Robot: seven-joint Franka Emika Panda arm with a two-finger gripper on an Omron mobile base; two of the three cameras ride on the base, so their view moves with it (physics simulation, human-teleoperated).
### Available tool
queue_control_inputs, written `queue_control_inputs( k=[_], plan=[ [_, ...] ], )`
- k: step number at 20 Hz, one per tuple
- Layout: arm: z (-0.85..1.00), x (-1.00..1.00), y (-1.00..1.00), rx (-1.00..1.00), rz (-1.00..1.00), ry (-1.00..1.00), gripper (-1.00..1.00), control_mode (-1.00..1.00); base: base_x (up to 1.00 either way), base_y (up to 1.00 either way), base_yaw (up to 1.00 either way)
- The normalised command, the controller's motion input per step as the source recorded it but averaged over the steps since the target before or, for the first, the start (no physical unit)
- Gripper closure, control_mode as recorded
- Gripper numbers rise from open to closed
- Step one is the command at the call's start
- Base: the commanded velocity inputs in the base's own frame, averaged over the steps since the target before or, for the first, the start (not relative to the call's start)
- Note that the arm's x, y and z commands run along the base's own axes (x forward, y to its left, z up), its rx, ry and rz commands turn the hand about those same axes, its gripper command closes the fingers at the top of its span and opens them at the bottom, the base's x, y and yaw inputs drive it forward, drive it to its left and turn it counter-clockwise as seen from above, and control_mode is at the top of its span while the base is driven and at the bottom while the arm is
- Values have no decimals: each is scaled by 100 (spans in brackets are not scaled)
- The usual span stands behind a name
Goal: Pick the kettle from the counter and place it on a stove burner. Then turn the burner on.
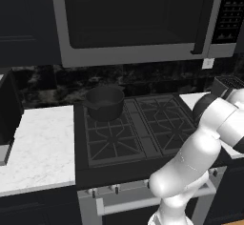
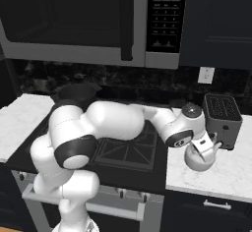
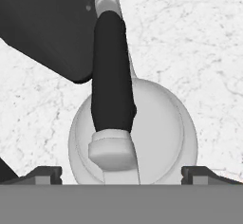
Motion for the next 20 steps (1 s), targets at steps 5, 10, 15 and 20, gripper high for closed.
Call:
queue_control_inputs(
  k=[5, 10, 15, 20],
  plan=[
    [-9, -2, -3, 0, 0, 0, -100, -100, 0, 0, 0],
    [-7, -20, 5, 0, 0, 0, -100, -100, 0, 0, 0],
    [0, -5, 15, 0, 0, 0, -100, -100, 0, 0, 0],
    [1, 0, 22, -1, 0, 0, -100, -100, 0, 0, 0]
  ],
)
